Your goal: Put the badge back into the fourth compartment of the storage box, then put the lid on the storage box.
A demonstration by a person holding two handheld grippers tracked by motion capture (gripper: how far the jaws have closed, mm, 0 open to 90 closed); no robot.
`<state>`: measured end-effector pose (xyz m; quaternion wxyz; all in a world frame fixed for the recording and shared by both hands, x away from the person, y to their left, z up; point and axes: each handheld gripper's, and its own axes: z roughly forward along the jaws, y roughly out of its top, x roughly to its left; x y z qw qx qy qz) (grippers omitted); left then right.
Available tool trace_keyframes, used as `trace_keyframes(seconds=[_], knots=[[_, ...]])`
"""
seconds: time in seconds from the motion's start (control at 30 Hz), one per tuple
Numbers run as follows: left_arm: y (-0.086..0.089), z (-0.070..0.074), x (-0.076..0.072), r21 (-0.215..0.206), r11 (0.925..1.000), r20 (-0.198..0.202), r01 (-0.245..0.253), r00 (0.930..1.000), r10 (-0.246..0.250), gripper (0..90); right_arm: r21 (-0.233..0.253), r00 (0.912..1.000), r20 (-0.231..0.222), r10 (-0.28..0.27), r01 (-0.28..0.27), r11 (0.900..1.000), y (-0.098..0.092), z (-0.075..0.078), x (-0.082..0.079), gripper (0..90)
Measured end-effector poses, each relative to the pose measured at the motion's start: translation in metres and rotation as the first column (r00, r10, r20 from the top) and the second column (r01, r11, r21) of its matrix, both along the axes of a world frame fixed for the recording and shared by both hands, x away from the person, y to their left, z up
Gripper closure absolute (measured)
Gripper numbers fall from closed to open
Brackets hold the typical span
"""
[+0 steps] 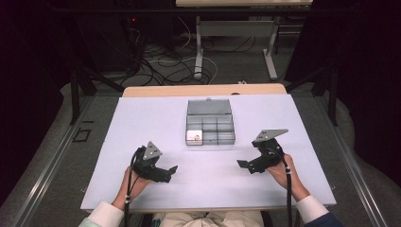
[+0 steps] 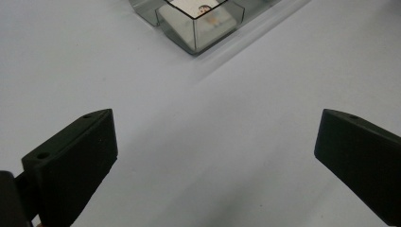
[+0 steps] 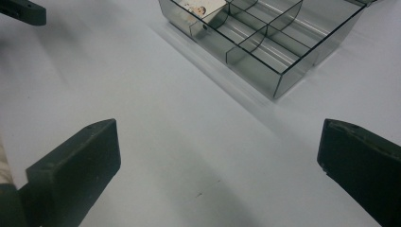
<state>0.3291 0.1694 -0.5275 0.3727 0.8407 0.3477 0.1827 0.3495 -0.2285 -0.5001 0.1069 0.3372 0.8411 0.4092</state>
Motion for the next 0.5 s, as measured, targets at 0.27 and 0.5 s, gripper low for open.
trace_keyframes(seconds=[0.27,0.5], knots=[[-0.005,0.001,0.003,0.024,0.9997,-0.007,0.006,1.0000,-0.006,0.0,-0.016,0.9999,-0.003,0.011,-0.011,1.000,-0.001,-0.004,0.001,0.0],[-0.014,0.005,0.014,0.028,0.9996,-0.011,0.009,0.9999,-0.009,0.0,-0.041,1.0000,-0.007,0.007,-0.007,0.999,0.001,-0.007,0.004,0.0]])
